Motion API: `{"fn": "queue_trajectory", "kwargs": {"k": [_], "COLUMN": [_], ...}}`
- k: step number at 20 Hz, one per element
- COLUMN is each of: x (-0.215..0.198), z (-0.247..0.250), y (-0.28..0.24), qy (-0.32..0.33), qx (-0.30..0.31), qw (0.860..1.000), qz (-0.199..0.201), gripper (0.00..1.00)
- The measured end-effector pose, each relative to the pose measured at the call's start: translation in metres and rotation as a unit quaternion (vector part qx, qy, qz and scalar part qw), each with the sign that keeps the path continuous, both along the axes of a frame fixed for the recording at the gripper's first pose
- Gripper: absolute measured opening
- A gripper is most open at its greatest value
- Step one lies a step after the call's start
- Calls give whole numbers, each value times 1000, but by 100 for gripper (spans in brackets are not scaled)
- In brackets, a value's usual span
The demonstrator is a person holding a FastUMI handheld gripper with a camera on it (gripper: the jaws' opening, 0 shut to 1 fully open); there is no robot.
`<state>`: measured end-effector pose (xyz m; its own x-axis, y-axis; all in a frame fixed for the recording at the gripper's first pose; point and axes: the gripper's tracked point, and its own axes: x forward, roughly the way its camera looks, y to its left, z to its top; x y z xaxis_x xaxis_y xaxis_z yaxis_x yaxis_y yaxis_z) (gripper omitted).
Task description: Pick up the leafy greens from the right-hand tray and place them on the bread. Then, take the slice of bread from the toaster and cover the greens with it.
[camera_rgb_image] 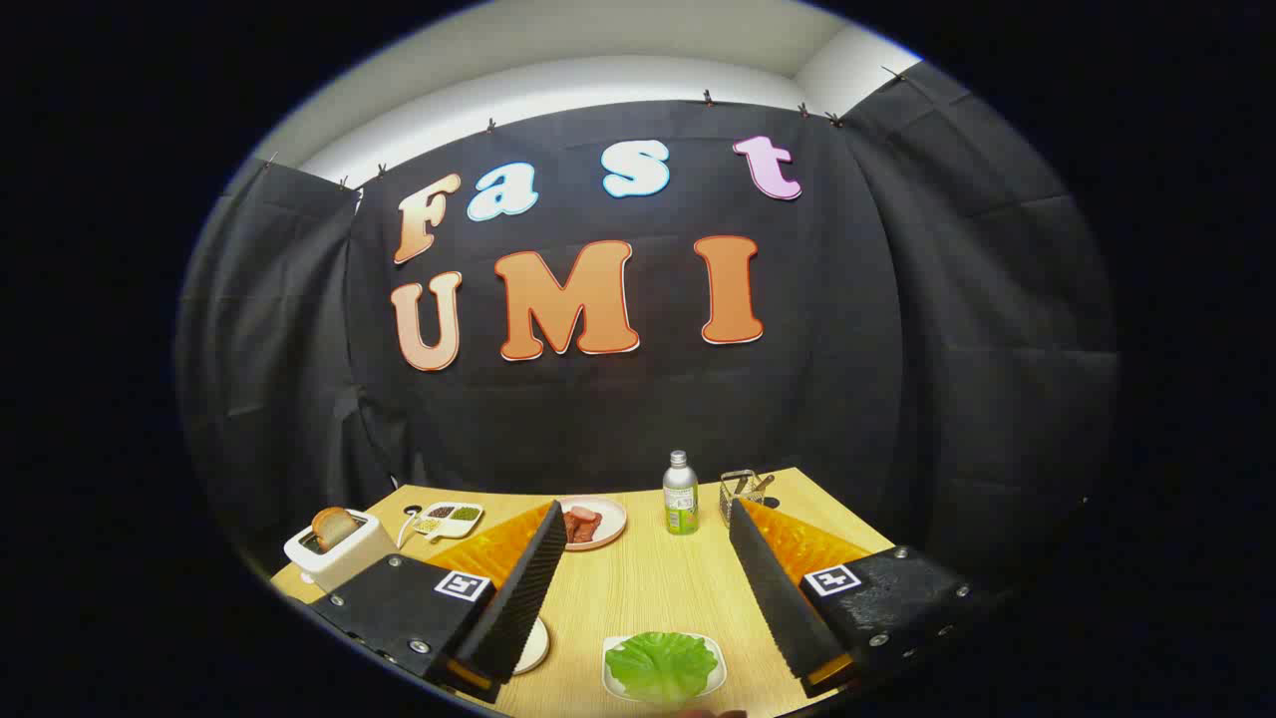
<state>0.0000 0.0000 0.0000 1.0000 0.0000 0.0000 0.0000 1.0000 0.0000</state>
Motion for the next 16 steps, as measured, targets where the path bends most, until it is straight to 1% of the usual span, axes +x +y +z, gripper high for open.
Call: {"fn": "queue_trajectory", "kwargs": {"k": [8,16], "x": [-8,-4], "z": [-3,-14], "y": [10,12], "qy": [4,11], "qx": [-12,-21], "qw": [1000,1000], "qz": [-2,-4], "gripper": [98,98]}}
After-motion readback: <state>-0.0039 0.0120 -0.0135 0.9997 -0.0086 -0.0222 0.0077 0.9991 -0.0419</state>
